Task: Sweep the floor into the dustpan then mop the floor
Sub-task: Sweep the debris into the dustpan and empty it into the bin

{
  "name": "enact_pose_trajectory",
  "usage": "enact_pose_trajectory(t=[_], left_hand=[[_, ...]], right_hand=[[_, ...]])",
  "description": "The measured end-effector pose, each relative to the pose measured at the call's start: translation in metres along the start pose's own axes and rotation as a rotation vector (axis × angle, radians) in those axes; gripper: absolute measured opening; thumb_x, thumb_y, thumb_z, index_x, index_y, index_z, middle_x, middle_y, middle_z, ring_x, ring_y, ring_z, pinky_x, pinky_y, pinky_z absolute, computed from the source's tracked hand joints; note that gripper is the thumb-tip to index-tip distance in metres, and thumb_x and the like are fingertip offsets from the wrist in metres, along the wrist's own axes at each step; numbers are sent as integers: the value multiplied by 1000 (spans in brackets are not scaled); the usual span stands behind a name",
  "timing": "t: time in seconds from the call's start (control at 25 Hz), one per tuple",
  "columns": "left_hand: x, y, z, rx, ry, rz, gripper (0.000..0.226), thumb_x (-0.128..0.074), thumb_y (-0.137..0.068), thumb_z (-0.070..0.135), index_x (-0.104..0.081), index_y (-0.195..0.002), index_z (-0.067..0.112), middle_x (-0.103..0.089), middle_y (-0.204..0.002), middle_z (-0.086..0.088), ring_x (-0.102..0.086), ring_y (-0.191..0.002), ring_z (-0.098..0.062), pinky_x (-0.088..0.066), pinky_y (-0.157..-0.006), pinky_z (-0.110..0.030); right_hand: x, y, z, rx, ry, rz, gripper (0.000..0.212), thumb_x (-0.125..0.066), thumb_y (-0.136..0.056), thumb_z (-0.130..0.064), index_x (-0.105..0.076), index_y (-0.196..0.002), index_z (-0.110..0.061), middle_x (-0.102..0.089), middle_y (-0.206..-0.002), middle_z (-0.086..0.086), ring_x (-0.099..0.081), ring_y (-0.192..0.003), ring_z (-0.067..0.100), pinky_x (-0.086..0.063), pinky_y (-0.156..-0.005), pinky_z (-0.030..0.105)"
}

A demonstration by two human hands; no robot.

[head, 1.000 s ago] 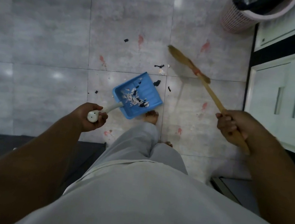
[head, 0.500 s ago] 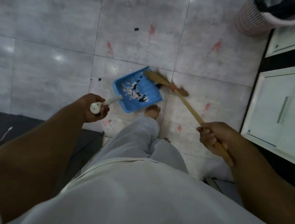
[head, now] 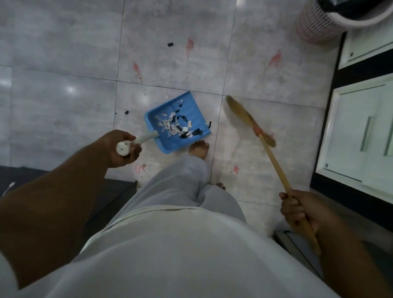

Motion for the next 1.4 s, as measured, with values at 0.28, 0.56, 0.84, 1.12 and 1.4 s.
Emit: enact_pose_trajectory(t=[0.28, 0.56, 0.84, 1.12, 1.4], left_hand=[[2, -3, 1, 0, 17, -3, 33, -38, -98, 18, -36, -122, -4, -44, -75, -6, -49, -38, -9, -44, -35, -16], [4, 2, 1, -14, 58, -39, 33, -37, -98, 18, -34, -122, -4, -43, -74, -7, -49, -38, -11, -44, -35, -17], [21, 23, 9, -44, 162, -65, 31, -38, -98, 16, -35, -124, -1, -46, -75, -12, -53, -38, -15, -45, -36, -15], [40, 34, 2, -68, 346, -79, 34, -37, -99, 17, -34, -128, 0, -47, -74, -12, -53, -35, -15, -44, -33, -16], [23, 47, -40, -61, 717, -28, 35, -40, -97, 17, -37, -127, -1, -54, -62, -14, -52, -39, -13, -44, -36, -15]], right_hand=[[-32, 3, 74, -143, -56, -145, 24, -41, -99, -21, -51, -83, -6, -39, -46, -2, -33, -28, 7, -26, -25, 14], [-7, 40, 36, -44, -23, -121, 16, -46, -92, -20, -51, -85, -7, -39, -46, -2, -34, -28, 8, -27, -23, 16], [-53, 61, -32, 23, 48, -94, 28, -38, -100, -24, -51, -83, -7, -37, -44, -2, -32, -27, 7, -24, -22, 15], [-136, 84, -129, 85, 279, -52, 29, -35, -103, -25, -50, -85, -7, -39, -44, -1, -32, -27, 7, -24, -23, 13], [-262, 83, -265, 130, 640, -2, 28, -31, -103, -21, -45, -82, -8, -36, -42, -3, -30, -26, 6, -21, -23, 15]])
Point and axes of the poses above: each hand's wrist, its own y-axis away from the middle knuckle, its own x-axis out of the back of the hand, z = x × y, the point moved 10 cm from there along -y, towards the middle knuckle
